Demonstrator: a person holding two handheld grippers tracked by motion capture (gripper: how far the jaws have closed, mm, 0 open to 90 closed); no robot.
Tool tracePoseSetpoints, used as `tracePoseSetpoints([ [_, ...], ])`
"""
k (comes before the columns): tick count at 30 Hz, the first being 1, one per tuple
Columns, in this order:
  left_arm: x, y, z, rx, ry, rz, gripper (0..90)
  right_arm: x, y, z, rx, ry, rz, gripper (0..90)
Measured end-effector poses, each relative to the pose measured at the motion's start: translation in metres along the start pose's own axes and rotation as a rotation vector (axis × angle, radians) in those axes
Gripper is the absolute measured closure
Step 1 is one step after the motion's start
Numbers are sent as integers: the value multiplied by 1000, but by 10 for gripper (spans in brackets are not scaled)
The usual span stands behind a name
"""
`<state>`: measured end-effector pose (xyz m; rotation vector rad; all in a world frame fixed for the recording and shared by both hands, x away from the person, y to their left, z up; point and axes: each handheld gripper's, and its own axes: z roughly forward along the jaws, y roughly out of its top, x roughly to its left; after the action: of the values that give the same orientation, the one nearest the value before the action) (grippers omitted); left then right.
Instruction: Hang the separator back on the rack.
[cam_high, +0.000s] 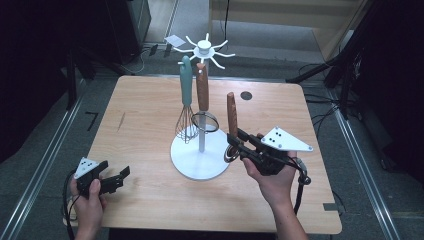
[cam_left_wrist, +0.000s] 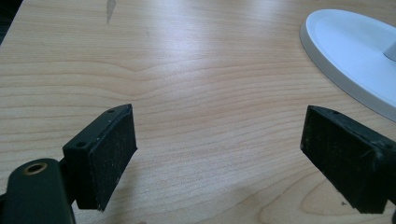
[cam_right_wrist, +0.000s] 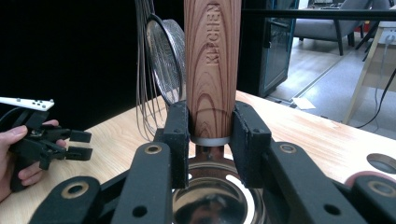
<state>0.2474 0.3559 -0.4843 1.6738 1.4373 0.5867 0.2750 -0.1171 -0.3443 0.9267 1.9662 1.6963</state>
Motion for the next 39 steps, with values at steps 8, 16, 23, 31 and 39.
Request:
tracePoseSetpoints([
  [8,0,0,0,-1,0,1,112,2,4,1,-8,6,-4,712],
  [16,0,0,0,-4,-1,3,112,4,8,2,-20,12,-12,711],
  [23,0,0,0,-4,-1,3,112,6,16,3,-31,12,-16,711],
  [31,0,0,0,-5,-1,4,112,8,24,4,-52,12,-27,712],
  [39,0,0,-1,-5,0,4,112,10,30,5,-64,5,-34,711],
])
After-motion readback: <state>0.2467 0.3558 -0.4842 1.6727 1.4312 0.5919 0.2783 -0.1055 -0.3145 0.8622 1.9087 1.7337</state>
